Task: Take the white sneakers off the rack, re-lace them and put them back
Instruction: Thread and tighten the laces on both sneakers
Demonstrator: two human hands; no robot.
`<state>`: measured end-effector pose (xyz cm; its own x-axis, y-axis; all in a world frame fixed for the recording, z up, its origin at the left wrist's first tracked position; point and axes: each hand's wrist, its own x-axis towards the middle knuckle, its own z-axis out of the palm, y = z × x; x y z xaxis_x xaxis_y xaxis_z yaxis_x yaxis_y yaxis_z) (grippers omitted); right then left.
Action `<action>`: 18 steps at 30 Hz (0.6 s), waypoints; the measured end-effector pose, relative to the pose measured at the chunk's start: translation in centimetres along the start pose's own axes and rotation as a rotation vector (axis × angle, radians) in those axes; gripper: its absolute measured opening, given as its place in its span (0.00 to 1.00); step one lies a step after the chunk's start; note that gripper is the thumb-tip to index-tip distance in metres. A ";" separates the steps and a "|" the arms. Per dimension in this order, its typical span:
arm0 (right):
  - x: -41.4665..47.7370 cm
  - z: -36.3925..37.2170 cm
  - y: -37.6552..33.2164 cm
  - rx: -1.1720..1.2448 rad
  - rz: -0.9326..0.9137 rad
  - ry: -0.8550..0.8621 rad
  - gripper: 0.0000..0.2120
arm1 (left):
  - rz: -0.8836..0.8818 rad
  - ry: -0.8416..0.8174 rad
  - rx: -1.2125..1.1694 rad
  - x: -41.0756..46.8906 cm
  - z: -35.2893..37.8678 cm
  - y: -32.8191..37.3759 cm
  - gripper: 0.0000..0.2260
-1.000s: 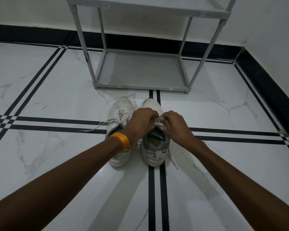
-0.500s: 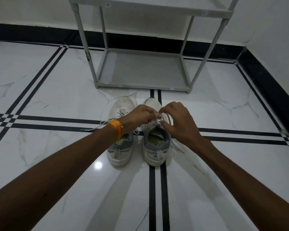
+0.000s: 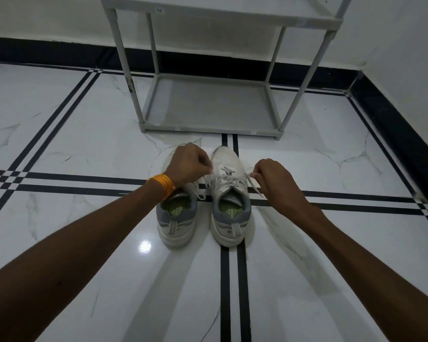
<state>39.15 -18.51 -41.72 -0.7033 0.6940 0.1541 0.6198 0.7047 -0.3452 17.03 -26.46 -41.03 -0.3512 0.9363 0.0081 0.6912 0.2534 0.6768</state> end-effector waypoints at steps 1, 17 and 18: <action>-0.4 0.1 0.9 -0.045 0.030 -0.037 0.07 | 0.060 0.021 0.177 -0.1 -0.1 -0.4 0.03; -2.0 2.5 0.6 0.371 0.331 -0.056 0.06 | 0.047 -0.140 0.211 -1.1 3.0 -1.2 0.03; -2.0 2.6 0.6 0.345 0.331 -0.046 0.06 | 0.049 -0.135 0.213 -0.9 3.0 -1.2 0.02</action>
<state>40.02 -19.87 -44.59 -0.5074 0.8600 -0.0541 0.6664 0.3519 -0.6573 18.42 -26.92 -44.06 -0.2367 0.9690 -0.0711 0.8275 0.2394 0.5078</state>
